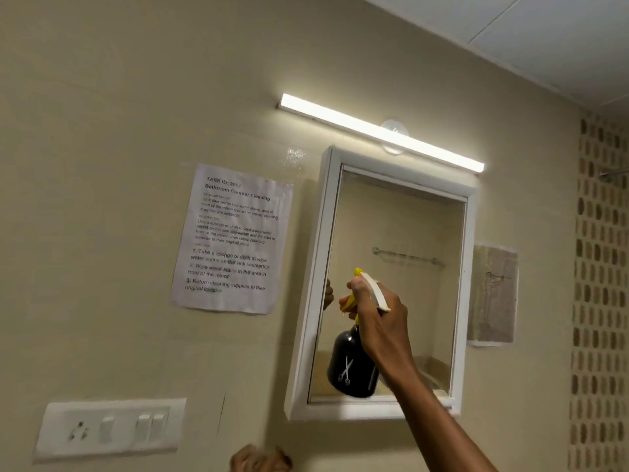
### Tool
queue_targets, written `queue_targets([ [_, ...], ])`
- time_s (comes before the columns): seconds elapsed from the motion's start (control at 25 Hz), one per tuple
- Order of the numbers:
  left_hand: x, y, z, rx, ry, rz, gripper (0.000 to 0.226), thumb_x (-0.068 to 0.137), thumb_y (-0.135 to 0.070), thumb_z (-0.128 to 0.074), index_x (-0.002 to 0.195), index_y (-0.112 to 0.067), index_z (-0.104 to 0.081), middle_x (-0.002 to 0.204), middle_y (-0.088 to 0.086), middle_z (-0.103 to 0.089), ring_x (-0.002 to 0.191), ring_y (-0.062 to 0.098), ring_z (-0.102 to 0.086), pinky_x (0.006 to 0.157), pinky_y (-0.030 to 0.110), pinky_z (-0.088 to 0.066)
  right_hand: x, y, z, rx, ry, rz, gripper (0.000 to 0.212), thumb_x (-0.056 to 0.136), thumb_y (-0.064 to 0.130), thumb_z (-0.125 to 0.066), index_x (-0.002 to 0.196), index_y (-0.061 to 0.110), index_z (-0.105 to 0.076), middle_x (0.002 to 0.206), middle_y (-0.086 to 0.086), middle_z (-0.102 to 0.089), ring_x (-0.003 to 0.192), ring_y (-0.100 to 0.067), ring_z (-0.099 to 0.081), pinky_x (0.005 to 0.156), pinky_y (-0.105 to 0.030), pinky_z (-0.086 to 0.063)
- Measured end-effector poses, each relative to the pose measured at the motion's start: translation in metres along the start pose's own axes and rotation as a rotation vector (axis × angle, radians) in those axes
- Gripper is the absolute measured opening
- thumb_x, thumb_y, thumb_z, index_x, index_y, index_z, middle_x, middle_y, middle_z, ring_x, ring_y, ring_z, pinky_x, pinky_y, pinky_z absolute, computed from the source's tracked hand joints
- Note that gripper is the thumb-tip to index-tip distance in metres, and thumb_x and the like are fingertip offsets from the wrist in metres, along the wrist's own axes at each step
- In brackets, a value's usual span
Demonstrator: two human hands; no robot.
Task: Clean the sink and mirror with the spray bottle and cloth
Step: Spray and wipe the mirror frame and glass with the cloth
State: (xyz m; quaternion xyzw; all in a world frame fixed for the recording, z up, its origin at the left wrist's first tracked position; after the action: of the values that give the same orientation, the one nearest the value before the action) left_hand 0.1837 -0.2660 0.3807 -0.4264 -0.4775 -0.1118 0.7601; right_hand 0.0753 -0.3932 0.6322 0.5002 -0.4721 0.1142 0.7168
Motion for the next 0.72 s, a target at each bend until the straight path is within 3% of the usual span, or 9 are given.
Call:
queue_targets([
  [0.08, 0.053, -0.038, 0.031, -0.024, -0.302, -0.198, 0.033, 0.082, -0.015, -0.052, 0.077, -0.043, -0.035, 0.059, -0.023, -0.032, 0.057, -0.003, -0.035, 0.072, 0.022, -0.040, 0.015, 0.011, 0.005, -0.032, -0.012, 0.037, 0.035, 0.106, 0.033, -0.053, 0.090, 0.011, -0.074, 0.079, -0.008, -0.076, 0.070, -0.017, -0.071, 0.053, -0.014, -0.053],
  [0.12, 0.077, -0.061, 0.046, -0.108, -0.386, -0.301, 0.022, 0.081, -0.019, -0.047, 0.080, -0.040, -0.042, 0.073, -0.020, -0.033, 0.067, 0.001, -0.037, 0.079, 0.020, -0.038, 0.027, 0.021, 0.006, -0.046, -0.017, 0.076, 0.037, 0.107, 0.032, -0.052, 0.089, 0.009, -0.074, 0.079, -0.009, -0.076, 0.070, -0.014, -0.071, 0.052, -0.012, -0.052],
  [0.2, 0.137, -0.125, 0.090, -0.379, -0.447, -0.406, 0.016, 0.082, -0.024, -0.053, 0.095, -0.032, -0.059, 0.105, -0.011, -0.036, 0.094, 0.015, -0.047, 0.097, 0.013, -0.035, 0.054, 0.051, 0.007, -0.073, -0.022, 0.168, 0.038, 0.108, 0.031, -0.050, 0.089, 0.005, -0.072, 0.078, -0.008, -0.074, 0.063, -0.002, -0.069, 0.051, -0.009, -0.049],
  [0.28, 0.223, -0.187, 0.119, -0.437, -0.467, -0.441, 0.019, 0.082, -0.019, -0.062, 0.100, -0.022, -0.065, 0.120, 0.004, -0.036, 0.111, 0.016, -0.043, 0.094, 0.002, -0.030, 0.080, 0.083, 0.011, -0.077, -0.043, 0.257, 0.038, 0.108, 0.031, -0.049, 0.091, 0.004, -0.069, 0.076, -0.005, -0.071, 0.057, 0.005, -0.064, 0.048, -0.007, -0.046],
  [0.4, 0.333, -0.262, 0.140, -0.329, -0.425, -0.481, 0.029, 0.077, -0.016, -0.063, 0.105, -0.015, -0.063, 0.128, 0.016, -0.040, 0.110, 0.021, -0.047, 0.079, 0.016, -0.042, 0.115, 0.112, 0.015, -0.052, -0.037, 0.271, 0.042, 0.107, 0.034, -0.049, 0.097, -0.002, -0.069, 0.083, -0.014, -0.074, 0.061, -0.006, -0.067, 0.047, -0.010, -0.048],
  [0.48, 0.374, -0.288, 0.136, -0.146, -0.340, -0.558, 0.038, 0.074, -0.018, -0.064, 0.111, -0.017, -0.057, 0.131, 0.012, -0.042, 0.108, 0.029, -0.050, 0.067, 0.029, -0.043, 0.129, 0.116, 0.016, -0.069, 0.005, 0.239, 0.046, 0.105, 0.037, -0.048, 0.100, -0.004, -0.069, 0.088, -0.022, -0.076, 0.074, -0.026, -0.074, 0.060, -0.026, -0.059],
  [0.56, 0.394, -0.296, 0.124, 0.038, -0.236, -0.664, 0.041, 0.074, -0.020, -0.066, 0.113, -0.019, -0.052, 0.128, 0.008, -0.043, 0.108, 0.034, -0.049, 0.062, 0.034, -0.043, 0.138, 0.114, 0.021, -0.077, 0.009, 0.208, 0.046, 0.103, 0.037, -0.048, 0.099, -0.003, -0.070, 0.088, -0.023, -0.076, 0.081, -0.035, -0.076, 0.072, -0.044, -0.063],
  [0.6, 0.402, -0.295, 0.118, 0.117, -0.202, -0.718, 0.039, 0.075, -0.021, -0.066, 0.111, -0.020, -0.051, 0.124, 0.007, -0.044, 0.108, 0.034, -0.049, 0.060, 0.034, -0.042, 0.141, 0.112, 0.026, -0.080, 0.001, 0.193, 0.043, 0.102, 0.036, -0.048, 0.100, -0.002, -0.070, 0.088, -0.023, -0.076, 0.081, -0.035, -0.076, 0.071, -0.045, -0.062],
  [0.72, 0.412, -0.291, 0.097, 0.273, -0.112, -0.877, 0.028, 0.076, -0.022, -0.062, 0.101, -0.022, -0.048, 0.110, 0.002, -0.046, 0.100, 0.030, -0.050, 0.056, 0.031, -0.038, 0.147, 0.104, 0.042, -0.106, 0.000, 0.157, 0.040, 0.104, 0.032, -0.049, 0.104, -0.002, -0.070, 0.089, -0.019, -0.077, 0.078, -0.027, -0.075, 0.059, -0.028, -0.057],
])
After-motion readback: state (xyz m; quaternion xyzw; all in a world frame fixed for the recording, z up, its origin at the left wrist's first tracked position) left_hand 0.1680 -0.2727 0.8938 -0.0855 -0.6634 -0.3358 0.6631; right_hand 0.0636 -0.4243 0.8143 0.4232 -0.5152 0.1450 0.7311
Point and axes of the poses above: each hand's wrist, its own x-axis towards the middle knuckle, its own z-axis out of the back of the hand, y = z × x, the point moved 3 cm from there along x, towards the middle knuckle
